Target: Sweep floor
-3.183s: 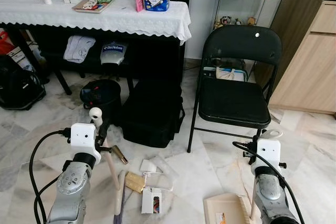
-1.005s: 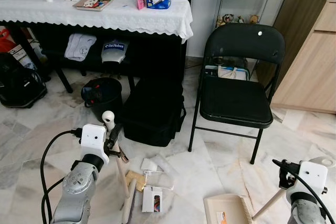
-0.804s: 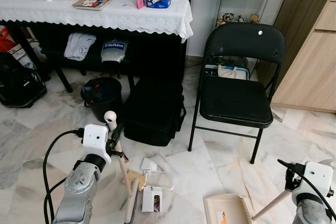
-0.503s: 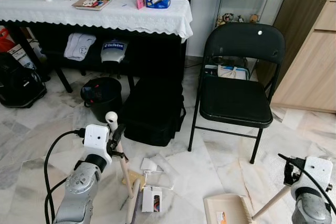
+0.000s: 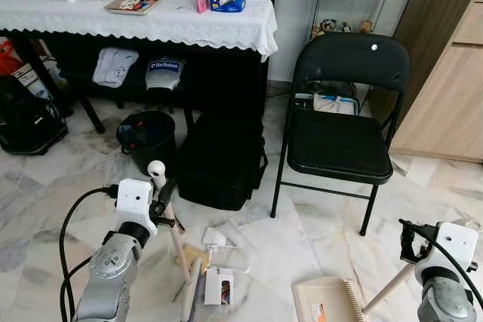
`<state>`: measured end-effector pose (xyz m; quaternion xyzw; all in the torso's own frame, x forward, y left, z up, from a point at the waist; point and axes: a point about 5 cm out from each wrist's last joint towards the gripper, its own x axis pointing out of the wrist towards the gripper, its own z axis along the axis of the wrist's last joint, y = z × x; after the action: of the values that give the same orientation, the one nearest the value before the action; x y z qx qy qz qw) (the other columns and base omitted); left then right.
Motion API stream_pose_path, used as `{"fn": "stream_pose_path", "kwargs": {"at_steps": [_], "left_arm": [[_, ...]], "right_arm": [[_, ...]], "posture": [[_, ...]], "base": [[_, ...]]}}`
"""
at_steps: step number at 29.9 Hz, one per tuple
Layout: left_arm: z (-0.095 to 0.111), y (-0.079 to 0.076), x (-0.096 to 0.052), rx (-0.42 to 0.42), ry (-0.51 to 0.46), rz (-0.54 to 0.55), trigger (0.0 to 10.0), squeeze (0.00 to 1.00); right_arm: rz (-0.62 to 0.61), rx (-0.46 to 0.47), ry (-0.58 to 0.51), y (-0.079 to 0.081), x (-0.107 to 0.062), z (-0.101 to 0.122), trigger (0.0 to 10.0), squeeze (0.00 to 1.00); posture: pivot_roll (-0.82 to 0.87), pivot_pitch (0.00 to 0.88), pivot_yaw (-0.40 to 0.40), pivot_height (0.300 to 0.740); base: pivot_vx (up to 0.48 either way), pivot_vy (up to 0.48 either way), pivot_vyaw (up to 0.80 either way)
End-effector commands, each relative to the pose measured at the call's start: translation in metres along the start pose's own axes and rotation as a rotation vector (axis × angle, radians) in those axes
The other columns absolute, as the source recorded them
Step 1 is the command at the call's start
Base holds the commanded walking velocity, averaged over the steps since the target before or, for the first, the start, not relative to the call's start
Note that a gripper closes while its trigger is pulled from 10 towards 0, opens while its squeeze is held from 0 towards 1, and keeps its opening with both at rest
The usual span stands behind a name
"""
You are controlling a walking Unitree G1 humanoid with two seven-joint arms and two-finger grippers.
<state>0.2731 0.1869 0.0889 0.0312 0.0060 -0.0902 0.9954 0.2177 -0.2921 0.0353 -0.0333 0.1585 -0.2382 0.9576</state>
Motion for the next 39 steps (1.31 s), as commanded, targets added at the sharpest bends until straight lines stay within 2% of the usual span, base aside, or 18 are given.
{"fn": "stream_pose_path", "kwargs": {"at_steps": [1,14,39], "left_arm": [[0.0003,0.0046,-0.0007,0.007,0.005,0.008,10.0,0.00],[-0.0008,0.0044,-0.0021,0.025,0.016,-0.005,10.0,0.00],[-0.0024,0.0034,-0.0021,0.024,0.016,-0.001,10.0,0.00]], "right_arm": [[0.000,0.004,-0.022,-0.0003,0.0010,0.0045,10.0,0.00],[0.056,0.016,-0.020,0.0053,0.0051,0.0061,10.0,0.00],[0.100,0.024,-0.039,0.0087,0.0098,0.0111,10.0,0.00]], "posture": [[0.01,0.000,0.016,0.740],[0.01,0.000,0.019,0.740],[0.01,0.000,0.011,0.740]], "base": [[0.000,0.000,0.00],[0.000,0.000,0.00],[0.000,-0.296,0.00]]}}
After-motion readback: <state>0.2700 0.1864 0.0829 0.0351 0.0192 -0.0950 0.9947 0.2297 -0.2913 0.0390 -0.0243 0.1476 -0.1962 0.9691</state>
